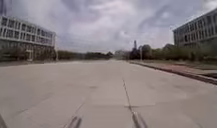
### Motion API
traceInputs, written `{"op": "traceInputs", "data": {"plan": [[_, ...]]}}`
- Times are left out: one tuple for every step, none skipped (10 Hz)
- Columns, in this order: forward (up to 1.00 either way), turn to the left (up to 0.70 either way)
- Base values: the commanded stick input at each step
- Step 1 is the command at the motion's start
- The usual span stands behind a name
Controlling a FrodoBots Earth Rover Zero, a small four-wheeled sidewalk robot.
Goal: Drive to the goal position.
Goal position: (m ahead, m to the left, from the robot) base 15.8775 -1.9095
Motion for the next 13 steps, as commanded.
{"op": "traceInputs", "data": {"plan": [[1.0,0.0],[1.0,0.0],[1.0,0.0],[1.0,0.0],[1.0,0.0],[1.0,0.0],[1.0,0.0],[1.0,0.0],[1.0,0.0],[1.0,0.0],[1.0,0.0],[1.0,0.0],[1.0,0.0]]}}
